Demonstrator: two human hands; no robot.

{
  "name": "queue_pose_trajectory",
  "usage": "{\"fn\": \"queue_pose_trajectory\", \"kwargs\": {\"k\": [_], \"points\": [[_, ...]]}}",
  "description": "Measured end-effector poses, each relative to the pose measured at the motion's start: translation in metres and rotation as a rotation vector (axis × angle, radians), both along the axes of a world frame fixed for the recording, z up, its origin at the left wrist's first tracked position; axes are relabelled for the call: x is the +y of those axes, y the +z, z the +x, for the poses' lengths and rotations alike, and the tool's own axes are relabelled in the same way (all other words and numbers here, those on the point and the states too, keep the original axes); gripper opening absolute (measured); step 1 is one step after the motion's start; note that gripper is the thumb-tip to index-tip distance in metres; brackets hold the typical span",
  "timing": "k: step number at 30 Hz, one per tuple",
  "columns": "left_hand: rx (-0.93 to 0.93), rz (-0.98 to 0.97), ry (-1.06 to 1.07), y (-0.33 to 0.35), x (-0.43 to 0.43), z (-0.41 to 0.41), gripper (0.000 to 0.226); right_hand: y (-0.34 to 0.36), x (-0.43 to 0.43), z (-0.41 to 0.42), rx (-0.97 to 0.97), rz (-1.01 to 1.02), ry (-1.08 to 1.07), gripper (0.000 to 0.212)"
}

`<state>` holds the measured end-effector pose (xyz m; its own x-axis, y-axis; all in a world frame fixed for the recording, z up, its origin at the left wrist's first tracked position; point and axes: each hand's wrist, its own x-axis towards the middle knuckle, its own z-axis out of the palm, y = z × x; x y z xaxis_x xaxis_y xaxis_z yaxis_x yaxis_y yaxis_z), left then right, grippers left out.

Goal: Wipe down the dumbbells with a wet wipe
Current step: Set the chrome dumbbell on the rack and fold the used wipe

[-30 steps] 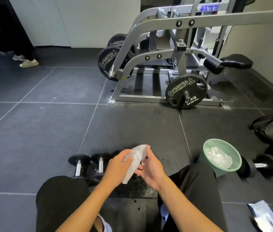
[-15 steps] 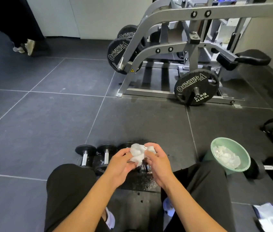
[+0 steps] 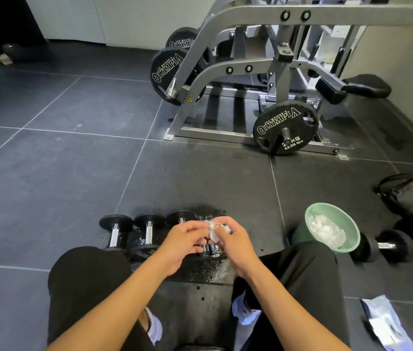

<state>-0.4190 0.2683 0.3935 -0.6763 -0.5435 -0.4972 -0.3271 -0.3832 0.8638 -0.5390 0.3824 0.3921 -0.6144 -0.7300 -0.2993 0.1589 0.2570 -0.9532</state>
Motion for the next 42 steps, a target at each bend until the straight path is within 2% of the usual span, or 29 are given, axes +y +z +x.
{"fn": "queue_pose_trajectory", "kwargs": {"k": [3,5,12,15,19,22,25,28,32,36,39,42], "points": [[-0.082,-0.078,-0.219,0.014,-0.023,0.004,0.02,0.0,-0.003,-0.007,-0.199,-0.019,-0.053,0.017],[-0.128,-0.11,-0.269,0.026,-0.045,0.015,0.019,0.006,-0.007,-0.017,-0.292,-0.044,-0.086,0.017],[-0.065,-0.079,-0.035,0.108,-0.095,0.084,0.023,0.048,-0.015,-0.03,-0.305,-0.081,-0.031,0.015],[0.034,0.071,0.105,0.116,-0.086,0.088,0.024,0.069,-0.015,-0.02,-0.295,-0.107,0.011,0.018],[0.082,0.081,0.177,0.116,-0.053,0.051,0.016,0.095,-0.02,-0.013,-0.291,-0.19,0.021,0.016],[0.142,0.087,0.131,0.124,-0.031,0.023,0.016,0.11,-0.02,-0.015,-0.318,-0.231,0.015,0.016],[0.129,-0.017,0.133,0.138,-0.021,0.007,0.018,0.115,-0.017,-0.02,-0.274,-0.256,-0.015,0.017],[0.145,-0.112,0.17,0.141,-0.008,0.012,0.017,0.111,-0.005,-0.026,-0.345,-0.304,-0.036,0.018],[0.154,-0.039,0.166,0.121,0.0,0.018,0.019,0.097,0.006,-0.039,-0.46,-0.367,-0.156,0.017],[0.103,-0.023,0.14,0.089,0.001,-0.025,0.019,0.085,0.003,-0.048,-0.403,-0.325,-0.257,0.021],[0.154,-0.141,0.057,0.079,0.01,-0.068,0.018,0.069,0.006,-0.053,-0.381,-0.314,-0.254,0.012],[0.172,-0.313,0.026,0.067,0.026,-0.103,0.012,0.054,0.011,-0.067,-0.396,-0.327,-0.294,0.021]]}}
